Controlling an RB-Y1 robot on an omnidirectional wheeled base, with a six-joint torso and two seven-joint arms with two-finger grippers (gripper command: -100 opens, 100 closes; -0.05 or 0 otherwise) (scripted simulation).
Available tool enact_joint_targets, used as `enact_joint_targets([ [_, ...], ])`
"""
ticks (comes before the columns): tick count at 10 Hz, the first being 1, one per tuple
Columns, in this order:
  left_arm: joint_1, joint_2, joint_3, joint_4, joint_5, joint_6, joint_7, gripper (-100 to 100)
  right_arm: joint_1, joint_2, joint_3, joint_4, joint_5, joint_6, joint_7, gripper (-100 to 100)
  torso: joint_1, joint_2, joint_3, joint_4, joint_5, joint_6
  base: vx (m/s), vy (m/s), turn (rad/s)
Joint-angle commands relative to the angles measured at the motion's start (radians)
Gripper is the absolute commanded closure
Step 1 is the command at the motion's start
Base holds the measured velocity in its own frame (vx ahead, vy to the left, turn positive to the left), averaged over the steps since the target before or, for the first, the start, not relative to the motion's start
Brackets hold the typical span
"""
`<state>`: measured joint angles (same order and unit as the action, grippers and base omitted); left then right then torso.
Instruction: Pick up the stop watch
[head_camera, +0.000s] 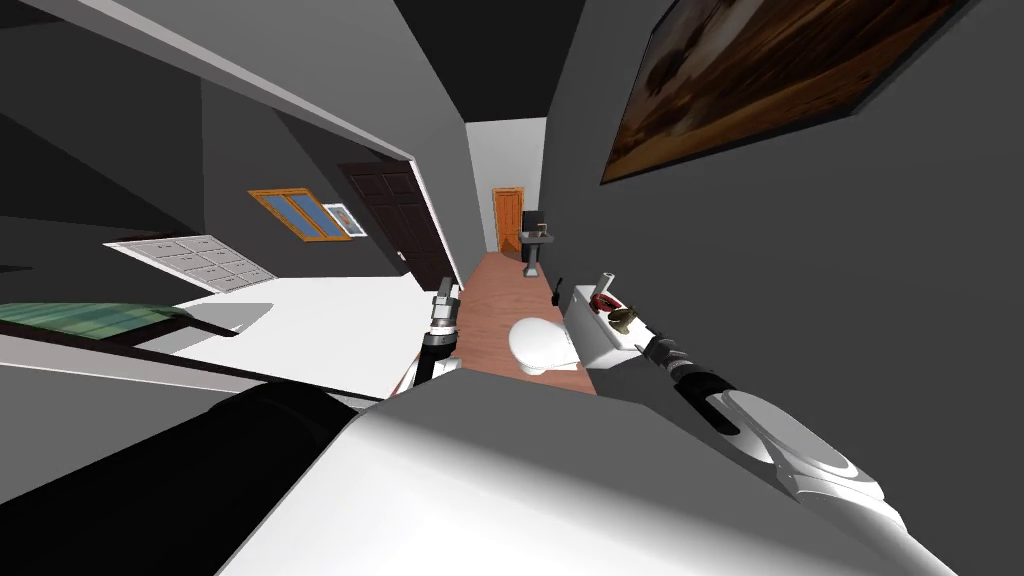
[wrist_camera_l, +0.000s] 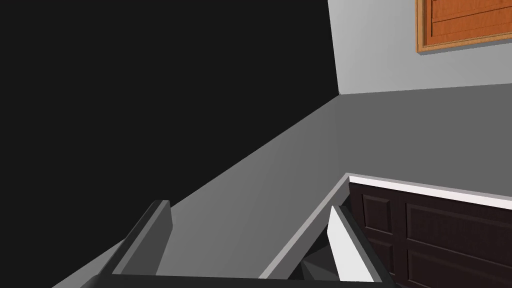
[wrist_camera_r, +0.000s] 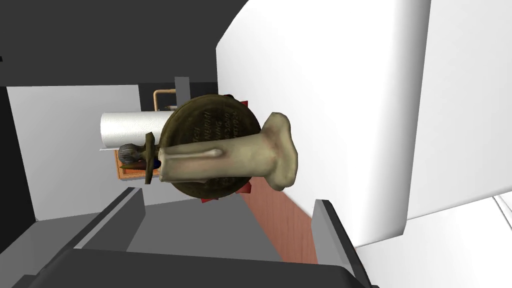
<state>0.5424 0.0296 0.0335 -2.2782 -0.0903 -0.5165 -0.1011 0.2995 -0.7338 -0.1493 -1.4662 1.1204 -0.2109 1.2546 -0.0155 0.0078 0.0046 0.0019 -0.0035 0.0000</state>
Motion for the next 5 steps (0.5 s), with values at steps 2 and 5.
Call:
enact_joint_targets([
  [2,0.000,0.000,0.000,0.000,0.000,0.000,0.000,0,-0.004,0.049,0.006,0.004,0.028,-0.028,0.022,-100,0.002,-0.001,-0.001,0.000,0.000,0.000,-0.114,-0.116,0.088],
  [5,0.000,0.000,0.000,0.000,0.000,0.000,0.000,0,-0.005,0.104,0.009,0.001,0.050,-0.050,0.049,-100,0.006,-0.006,-0.003,-0.001,0.001,0.000,-0.072,-0.079,0.084],
])
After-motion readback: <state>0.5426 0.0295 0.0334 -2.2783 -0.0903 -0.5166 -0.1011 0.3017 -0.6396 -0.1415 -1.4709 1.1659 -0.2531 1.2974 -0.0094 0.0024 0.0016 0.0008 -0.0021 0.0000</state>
